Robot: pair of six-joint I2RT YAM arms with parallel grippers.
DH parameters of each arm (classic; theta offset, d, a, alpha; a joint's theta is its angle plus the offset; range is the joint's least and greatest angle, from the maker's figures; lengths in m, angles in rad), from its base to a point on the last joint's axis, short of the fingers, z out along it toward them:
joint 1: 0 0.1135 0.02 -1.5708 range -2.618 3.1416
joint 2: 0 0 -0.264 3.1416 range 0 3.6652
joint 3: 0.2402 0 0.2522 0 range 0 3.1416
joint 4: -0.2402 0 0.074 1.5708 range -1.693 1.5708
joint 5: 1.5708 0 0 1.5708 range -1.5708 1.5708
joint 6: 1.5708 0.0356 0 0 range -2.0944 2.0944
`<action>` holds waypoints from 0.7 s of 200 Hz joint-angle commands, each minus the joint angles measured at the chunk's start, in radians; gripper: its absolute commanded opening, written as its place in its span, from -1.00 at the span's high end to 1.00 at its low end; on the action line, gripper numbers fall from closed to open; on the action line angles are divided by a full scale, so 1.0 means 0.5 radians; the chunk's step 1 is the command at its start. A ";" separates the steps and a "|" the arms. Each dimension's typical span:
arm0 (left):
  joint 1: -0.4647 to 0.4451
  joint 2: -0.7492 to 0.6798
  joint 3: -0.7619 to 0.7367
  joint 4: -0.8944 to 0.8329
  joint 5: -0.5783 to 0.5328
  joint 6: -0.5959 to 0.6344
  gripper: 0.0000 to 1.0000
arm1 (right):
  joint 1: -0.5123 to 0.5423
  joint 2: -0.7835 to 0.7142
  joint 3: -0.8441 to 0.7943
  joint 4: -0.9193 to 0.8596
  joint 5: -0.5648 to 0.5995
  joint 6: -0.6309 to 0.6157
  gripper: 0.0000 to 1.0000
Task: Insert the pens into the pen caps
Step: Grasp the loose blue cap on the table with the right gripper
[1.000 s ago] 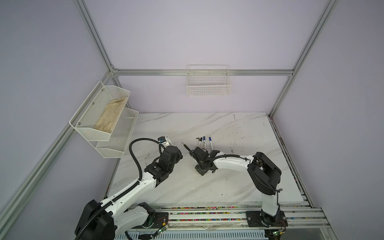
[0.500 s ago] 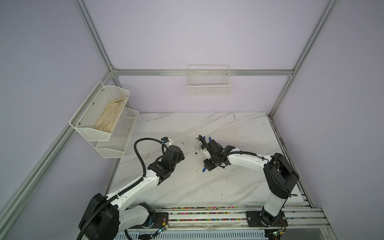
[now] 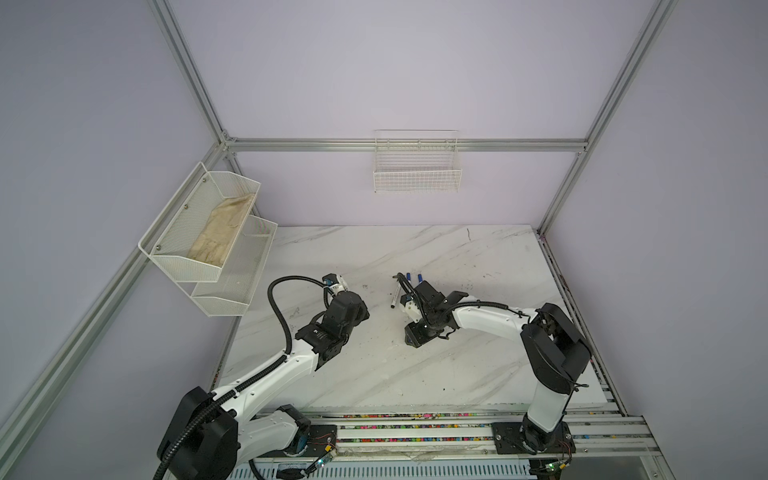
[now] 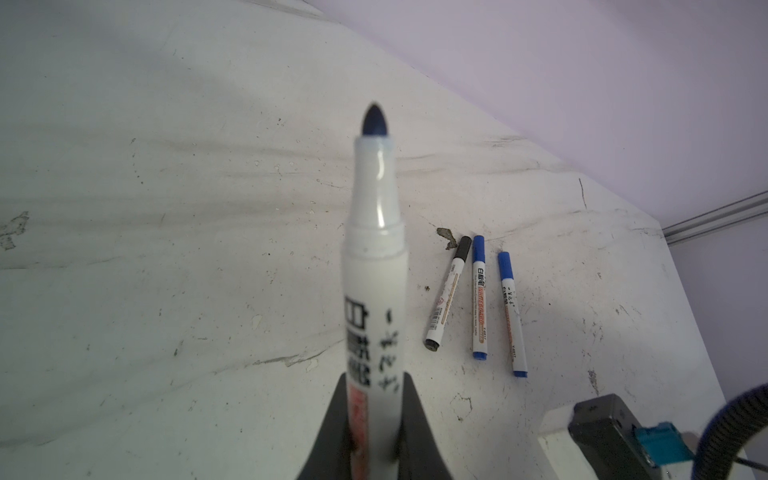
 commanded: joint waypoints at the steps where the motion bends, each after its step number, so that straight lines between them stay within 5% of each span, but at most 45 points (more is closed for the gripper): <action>1: 0.006 -0.070 -0.066 0.074 -0.037 0.034 1.00 | -0.007 0.104 0.064 -0.125 -0.071 -0.021 0.06; 140: 0.007 -0.100 -0.112 0.066 -0.055 0.040 1.00 | 0.126 0.455 0.513 -0.323 0.177 -0.076 0.06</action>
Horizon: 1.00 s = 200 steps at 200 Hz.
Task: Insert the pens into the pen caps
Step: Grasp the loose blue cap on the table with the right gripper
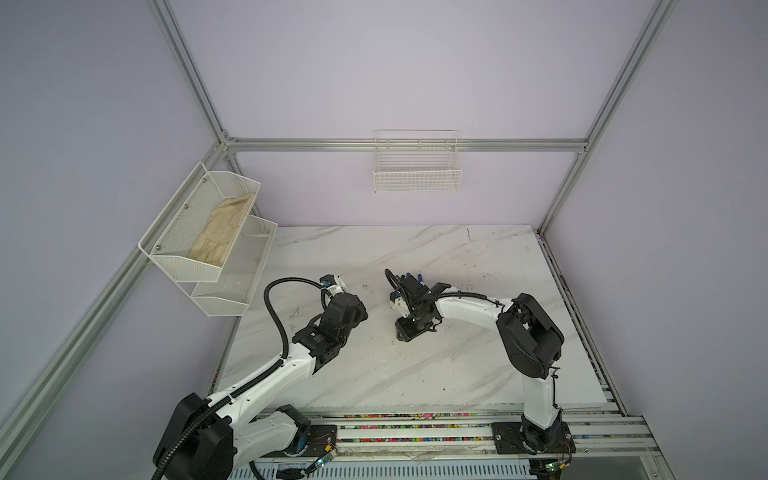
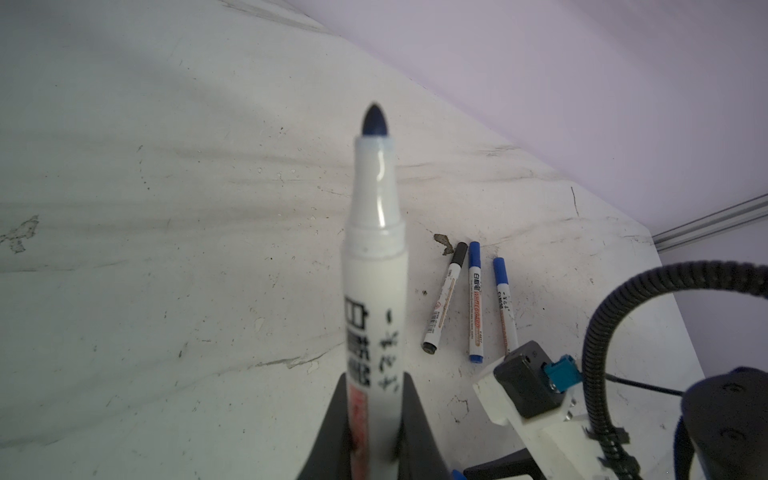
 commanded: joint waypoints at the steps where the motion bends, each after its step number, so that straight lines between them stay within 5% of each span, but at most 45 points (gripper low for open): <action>1: 0.007 -0.029 -0.070 0.051 -0.038 0.039 1.00 | 0.069 0.080 0.066 -0.130 0.129 -0.036 0.06; 90: 0.007 0.020 -0.007 0.043 -0.006 0.075 1.00 | 0.070 -0.009 -0.024 -0.213 0.498 0.019 0.05; 142: 0.007 0.048 0.013 0.046 0.037 0.063 1.00 | 0.055 -0.007 -0.028 -0.155 0.417 -0.021 0.09; 200: 0.007 0.029 -0.021 0.094 0.151 0.109 1.00 | 0.055 0.089 0.032 -0.112 0.394 -0.016 0.37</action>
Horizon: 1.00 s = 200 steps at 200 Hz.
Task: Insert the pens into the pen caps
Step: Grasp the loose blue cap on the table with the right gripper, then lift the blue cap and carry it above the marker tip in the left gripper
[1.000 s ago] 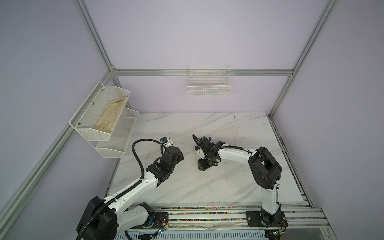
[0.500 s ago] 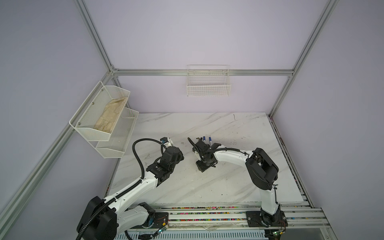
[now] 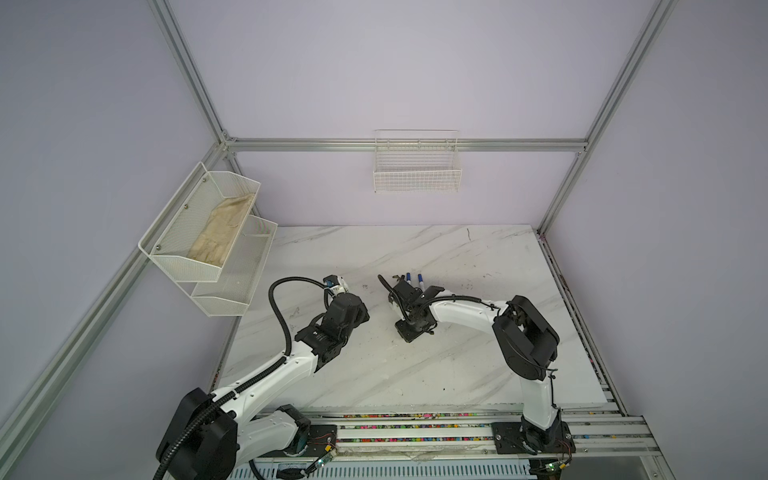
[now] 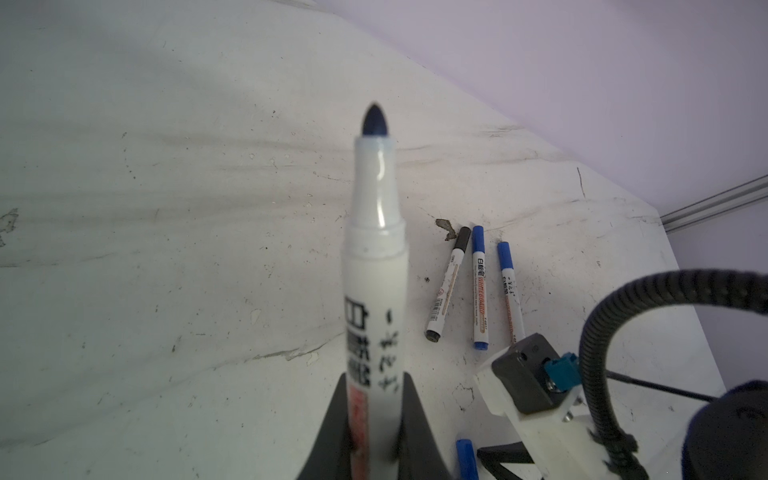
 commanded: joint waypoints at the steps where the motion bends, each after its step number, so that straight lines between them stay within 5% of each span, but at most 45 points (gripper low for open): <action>1: 0.007 -0.023 -0.021 0.093 0.079 0.074 1.00 | -0.010 0.081 0.014 -0.043 -0.009 -0.007 0.38; 77: 0.007 0.001 -0.001 0.069 0.162 0.118 1.00 | -0.009 0.157 0.061 -0.039 -0.001 -0.027 0.51; 122: 0.006 0.035 0.042 0.088 0.296 0.216 1.00 | -0.068 0.025 0.072 0.060 -0.075 -0.016 0.89; 200: -0.192 0.269 0.275 0.265 0.921 0.773 1.00 | -0.551 -1.093 -0.547 1.441 -0.784 0.405 1.00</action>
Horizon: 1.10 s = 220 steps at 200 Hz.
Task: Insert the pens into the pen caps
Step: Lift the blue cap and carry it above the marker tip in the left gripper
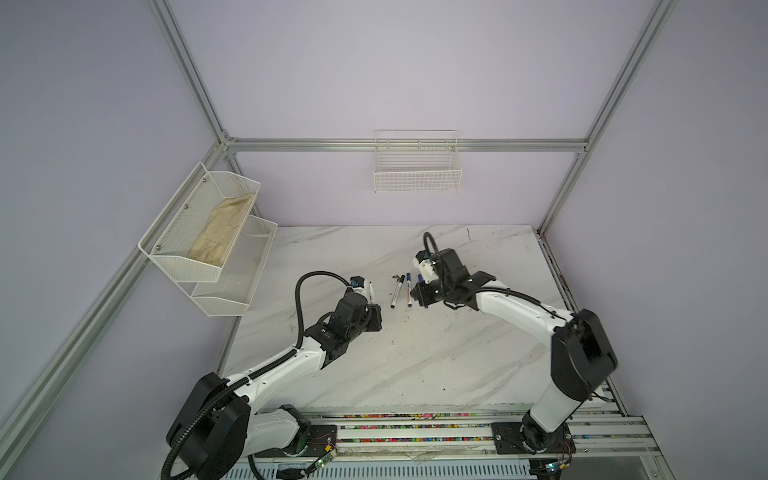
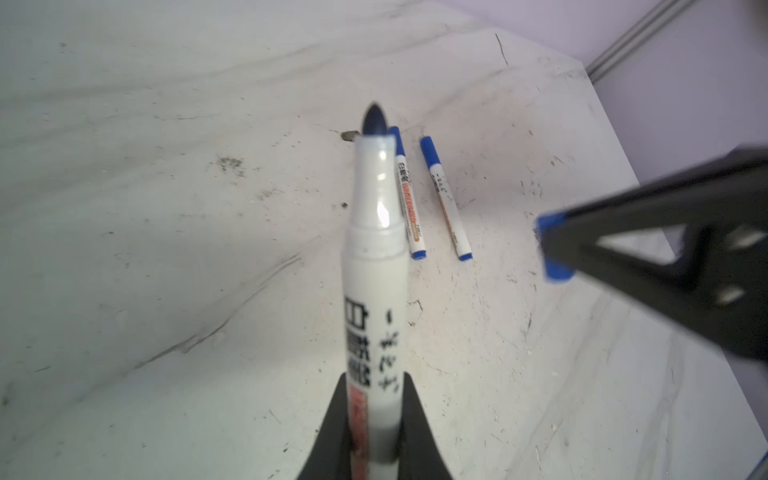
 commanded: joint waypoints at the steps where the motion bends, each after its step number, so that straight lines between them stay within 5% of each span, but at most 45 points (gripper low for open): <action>1: -0.086 0.055 0.246 0.130 0.272 0.292 1.00 | -0.036 -0.238 -0.190 0.612 -0.278 0.206 1.00; 53: -0.220 0.098 0.287 0.286 0.289 0.476 1.00 | -0.036 -0.251 -0.263 0.859 -0.550 0.327 1.00; 220: -0.250 0.098 0.252 0.522 0.254 0.364 1.00 | -0.036 -0.273 -0.265 0.749 -0.569 0.226 1.00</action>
